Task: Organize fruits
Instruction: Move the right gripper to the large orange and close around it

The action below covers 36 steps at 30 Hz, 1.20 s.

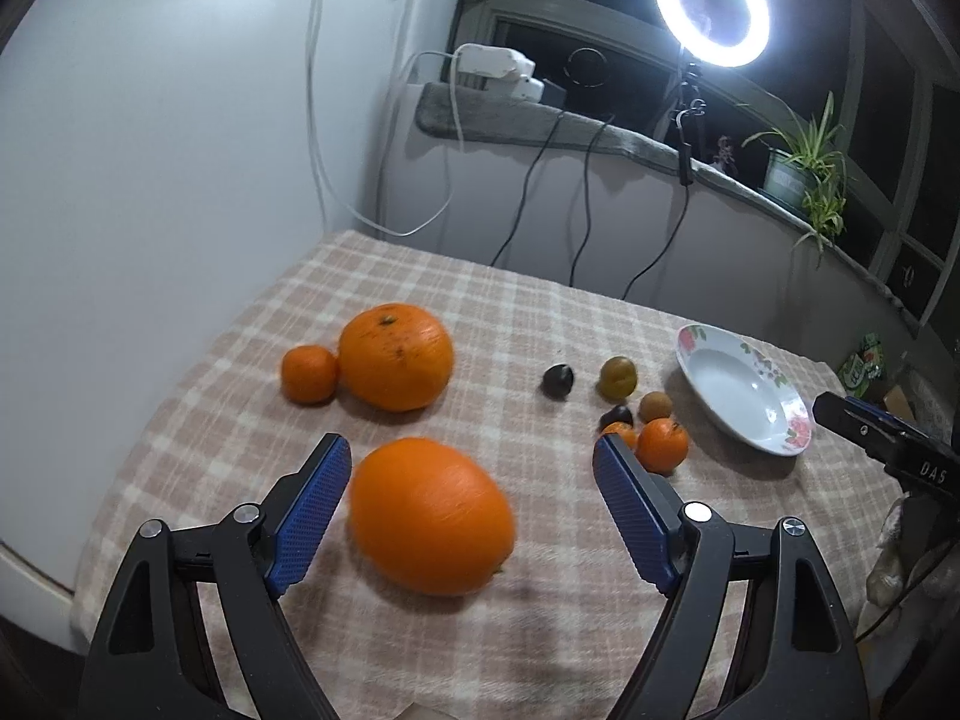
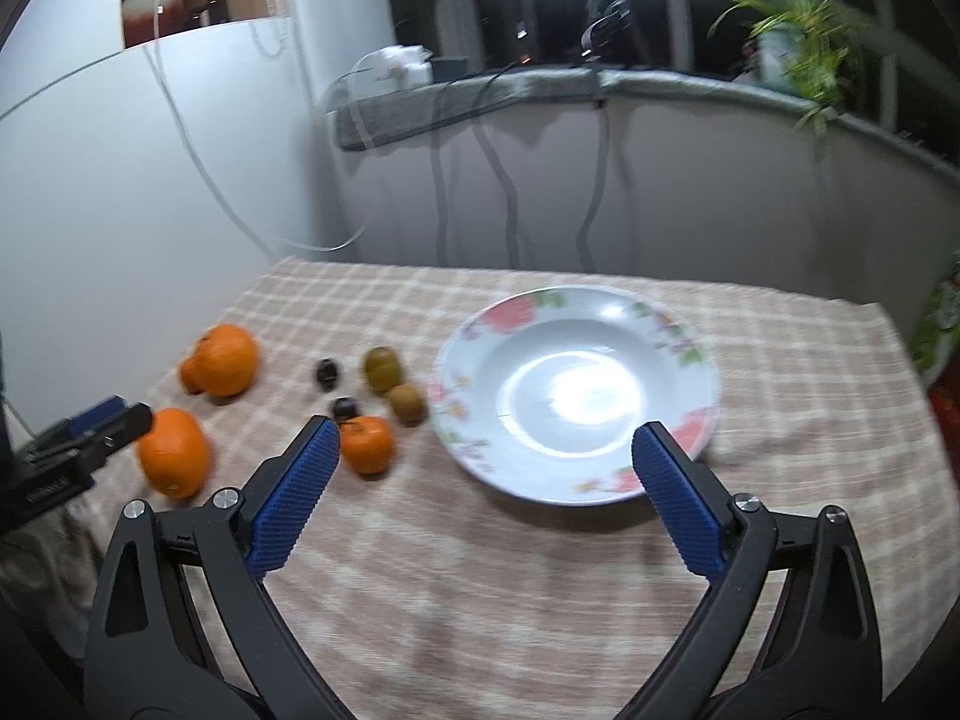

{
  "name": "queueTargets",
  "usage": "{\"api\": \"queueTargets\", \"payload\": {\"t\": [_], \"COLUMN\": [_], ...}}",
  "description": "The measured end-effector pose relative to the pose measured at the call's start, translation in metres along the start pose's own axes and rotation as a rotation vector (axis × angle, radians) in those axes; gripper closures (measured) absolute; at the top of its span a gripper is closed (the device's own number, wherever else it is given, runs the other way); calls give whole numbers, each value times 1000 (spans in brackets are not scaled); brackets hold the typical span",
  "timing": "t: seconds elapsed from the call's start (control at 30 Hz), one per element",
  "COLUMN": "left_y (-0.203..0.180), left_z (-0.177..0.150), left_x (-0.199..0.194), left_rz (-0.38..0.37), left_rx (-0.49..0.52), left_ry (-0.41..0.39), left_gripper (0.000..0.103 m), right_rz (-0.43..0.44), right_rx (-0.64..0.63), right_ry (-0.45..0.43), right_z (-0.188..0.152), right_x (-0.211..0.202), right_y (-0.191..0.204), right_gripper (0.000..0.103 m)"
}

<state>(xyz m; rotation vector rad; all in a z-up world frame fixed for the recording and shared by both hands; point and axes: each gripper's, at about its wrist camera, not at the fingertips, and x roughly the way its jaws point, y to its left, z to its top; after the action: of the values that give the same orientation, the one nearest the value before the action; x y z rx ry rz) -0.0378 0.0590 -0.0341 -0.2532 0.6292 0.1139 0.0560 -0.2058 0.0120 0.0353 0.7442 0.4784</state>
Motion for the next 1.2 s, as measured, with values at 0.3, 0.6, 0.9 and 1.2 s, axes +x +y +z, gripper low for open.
{"api": "queueTargets", "payload": {"t": [0.3,0.6,0.9,1.2], "left_y": [18,19,27,30], "left_z": [-16,-24,-29,-32], "left_x": [0,7,14,18], "left_rz": [-9,-47,-72,-101], "left_rx": [-49,-59,-94,-109], "left_ry": [40,80,103,119], "left_gripper": [25,28,31,33], "right_rz": [195,382,540,641], "right_rx": [-86,-158,-146,-101], "right_ry": [87,210,398,515], "right_z": [10,18,9,3], "right_x": [33,69,112,135], "right_y": [51,108,146,159], "right_gripper": [4,4,16,26]}}
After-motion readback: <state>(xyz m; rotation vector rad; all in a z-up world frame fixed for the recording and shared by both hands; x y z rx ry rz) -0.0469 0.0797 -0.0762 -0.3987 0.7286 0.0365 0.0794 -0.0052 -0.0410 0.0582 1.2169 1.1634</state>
